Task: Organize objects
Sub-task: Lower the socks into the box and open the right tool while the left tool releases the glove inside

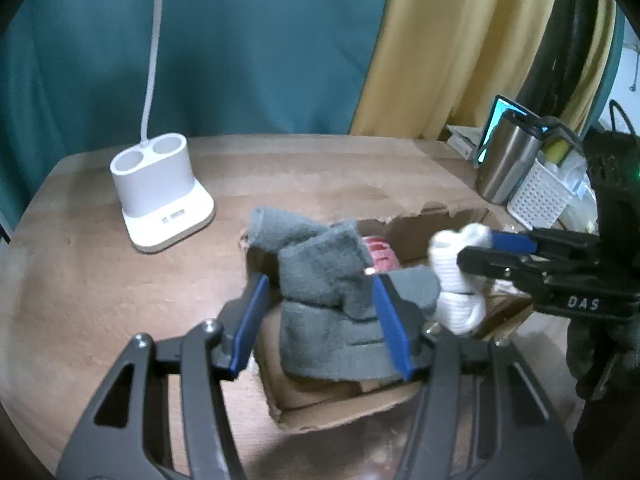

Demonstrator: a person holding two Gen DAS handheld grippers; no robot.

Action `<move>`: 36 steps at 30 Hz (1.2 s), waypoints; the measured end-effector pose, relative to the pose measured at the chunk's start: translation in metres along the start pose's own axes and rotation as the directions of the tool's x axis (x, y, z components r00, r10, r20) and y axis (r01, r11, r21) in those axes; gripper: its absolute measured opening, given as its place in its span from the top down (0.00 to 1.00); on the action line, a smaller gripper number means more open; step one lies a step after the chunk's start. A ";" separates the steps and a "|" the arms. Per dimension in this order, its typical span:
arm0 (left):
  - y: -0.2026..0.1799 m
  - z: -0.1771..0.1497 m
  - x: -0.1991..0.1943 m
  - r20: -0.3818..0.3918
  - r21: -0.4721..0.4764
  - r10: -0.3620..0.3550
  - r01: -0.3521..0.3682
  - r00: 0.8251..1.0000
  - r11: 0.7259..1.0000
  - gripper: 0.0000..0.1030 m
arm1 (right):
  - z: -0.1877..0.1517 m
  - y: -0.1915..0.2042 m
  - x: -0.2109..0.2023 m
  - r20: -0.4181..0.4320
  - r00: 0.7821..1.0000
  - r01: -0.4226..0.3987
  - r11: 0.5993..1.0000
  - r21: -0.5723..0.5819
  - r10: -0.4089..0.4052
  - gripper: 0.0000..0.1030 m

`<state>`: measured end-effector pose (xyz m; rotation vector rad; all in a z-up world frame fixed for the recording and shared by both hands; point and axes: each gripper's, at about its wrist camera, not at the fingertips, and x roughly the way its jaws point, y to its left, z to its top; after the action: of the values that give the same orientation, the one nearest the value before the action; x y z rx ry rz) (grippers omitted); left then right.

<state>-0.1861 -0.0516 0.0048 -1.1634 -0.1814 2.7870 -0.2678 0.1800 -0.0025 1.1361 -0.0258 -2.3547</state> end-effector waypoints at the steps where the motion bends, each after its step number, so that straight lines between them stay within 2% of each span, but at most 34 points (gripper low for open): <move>1: 0.001 0.001 -0.001 0.003 -0.001 0.004 -0.004 1.000 1.000 0.45 | 0.000 0.000 0.001 -0.001 1.000 0.003 1.000 0.000 -0.003 0.55; 6: 0.010 0.008 -0.006 0.043 -0.005 0.028 -0.028 0.999 1.000 0.45 | 0.000 0.001 0.006 -0.008 1.000 0.003 1.000 0.005 -0.003 0.55; 11: 0.019 0.017 0.008 0.046 0.012 0.090 -0.090 0.995 0.996 0.45 | -0.003 -0.004 0.009 -0.019 1.000 0.013 1.000 0.012 -0.013 0.55; 16: 0.023 0.015 0.033 -0.018 0.037 0.117 -0.116 0.993 0.993 0.45 | -0.008 -0.005 0.010 -0.026 1.000 0.010 1.000 0.018 -0.010 0.55; 20: 0.026 0.006 0.049 -0.087 0.057 0.158 -0.153 0.984 0.987 0.45 | -0.008 -0.005 0.012 -0.031 1.000 0.005 1.000 0.019 -0.004 0.55; 27: 0.027 0.001 0.041 -0.091 0.038 0.154 -0.151 0.984 0.988 0.45 | -0.011 -0.003 0.009 -0.030 1.000 0.000 1.000 0.012 0.001 0.55; 36: 0.022 -0.005 0.012 -0.038 0.009 0.112 -0.112 0.993 0.994 0.45 | -0.017 0.007 -0.006 -0.012 1.000 0.017 1.000 0.002 -0.017 0.55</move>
<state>-0.1922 -0.0711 -0.0106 -1.2617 -0.1058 2.8560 -0.2492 0.1805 -0.0071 1.1561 -0.0144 -2.3634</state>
